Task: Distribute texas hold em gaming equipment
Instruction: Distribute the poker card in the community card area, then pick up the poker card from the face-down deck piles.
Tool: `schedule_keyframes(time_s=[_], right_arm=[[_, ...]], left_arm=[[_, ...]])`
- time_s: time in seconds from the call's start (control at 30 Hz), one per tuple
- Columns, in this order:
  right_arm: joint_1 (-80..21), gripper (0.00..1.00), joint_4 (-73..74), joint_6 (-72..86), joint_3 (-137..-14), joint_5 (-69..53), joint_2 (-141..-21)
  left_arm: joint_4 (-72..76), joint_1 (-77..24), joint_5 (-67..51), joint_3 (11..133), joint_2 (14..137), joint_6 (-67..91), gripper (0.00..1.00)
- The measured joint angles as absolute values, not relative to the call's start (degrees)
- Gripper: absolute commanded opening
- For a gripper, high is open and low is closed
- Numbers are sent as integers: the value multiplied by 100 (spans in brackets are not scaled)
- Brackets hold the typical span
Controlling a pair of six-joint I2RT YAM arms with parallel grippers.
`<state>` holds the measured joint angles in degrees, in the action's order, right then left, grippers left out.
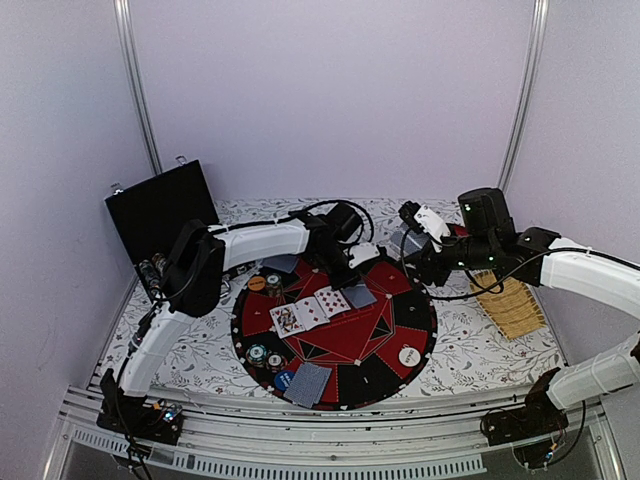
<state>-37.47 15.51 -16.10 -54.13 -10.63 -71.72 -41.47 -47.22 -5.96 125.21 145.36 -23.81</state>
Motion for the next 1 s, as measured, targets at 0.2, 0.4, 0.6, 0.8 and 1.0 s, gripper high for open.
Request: schedule_keyframes(time_s=[0.2, 0.4, 0.6, 0.8, 1.0], right_arm=[[-3747, 52, 1551, -1610, -5413, -1061, -7170], [-3747, 52, 1555, -1612, -5413, -1063, -7166], [-3747, 51, 1599, -1616, -5413, -1066, -7137], [-3750, 52, 1638, -1640, -5413, -1127, -7133], [-4007, 52, 1669, -1708, -5413, -1133, -7137]], left_arm=[[-3887, -4751, -401, 12379, 14527, -2471, 34], [-3636, -4794, -220, 12110, 14348, -2480, 44], [-3395, -4762, -226, 11655, 13712, -2150, 49], [-2897, -4558, -899, 11120, 12580, -1160, 61], [-1566, -4252, -2808, 9598, 11120, 239, 82]])
